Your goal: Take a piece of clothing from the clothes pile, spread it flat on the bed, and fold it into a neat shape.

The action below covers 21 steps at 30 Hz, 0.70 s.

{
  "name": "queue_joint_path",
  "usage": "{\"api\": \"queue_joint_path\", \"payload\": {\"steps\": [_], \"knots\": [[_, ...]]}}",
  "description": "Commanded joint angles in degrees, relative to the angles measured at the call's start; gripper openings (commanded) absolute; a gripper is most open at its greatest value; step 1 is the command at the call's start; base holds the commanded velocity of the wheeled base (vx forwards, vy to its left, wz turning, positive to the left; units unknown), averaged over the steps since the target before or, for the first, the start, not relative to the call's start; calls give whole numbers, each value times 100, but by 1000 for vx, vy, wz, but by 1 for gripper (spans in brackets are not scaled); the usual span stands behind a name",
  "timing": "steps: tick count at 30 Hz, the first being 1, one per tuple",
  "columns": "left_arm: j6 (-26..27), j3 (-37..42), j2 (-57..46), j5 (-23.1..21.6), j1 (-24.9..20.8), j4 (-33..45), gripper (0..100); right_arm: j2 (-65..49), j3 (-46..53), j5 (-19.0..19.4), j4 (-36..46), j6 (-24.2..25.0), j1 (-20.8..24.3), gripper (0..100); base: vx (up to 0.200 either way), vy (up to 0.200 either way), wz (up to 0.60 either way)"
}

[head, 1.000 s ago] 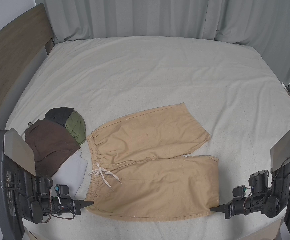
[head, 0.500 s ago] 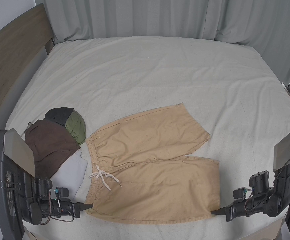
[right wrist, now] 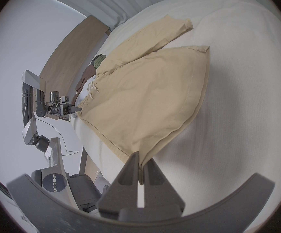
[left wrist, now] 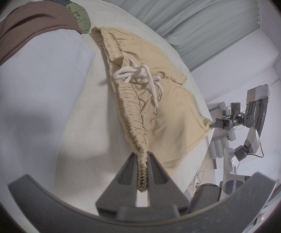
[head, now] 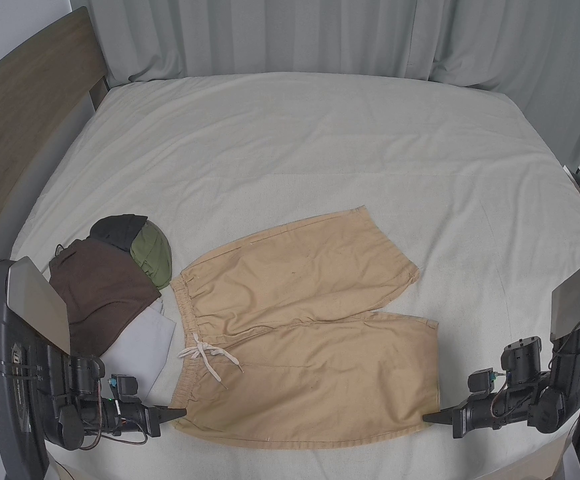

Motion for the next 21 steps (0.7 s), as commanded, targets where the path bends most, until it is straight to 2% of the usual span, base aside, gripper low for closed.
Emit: {"api": "queue_joint_path", "payload": {"steps": [1, 14, 19, 21], "knots": [[-10, -27, -27, 1, -2, -19, 0, -62, 101, 3, -54, 2, 1, 0, 0, 0, 0], [-81, -142, -247, 10, -20, -19, 0, -343, 101, 30, -450, 99, 10, 0, 0, 0, 0], [-749, -142, -660, -16, -81, -19, 0, -343, 101, 21, -705, 310, 19, 0, 0, 0, 0], [-863, -150, -713, -104, -90, -19, 0, -352, 101, 21, -731, 336, 19, 0, 0, 0, 0]]}}
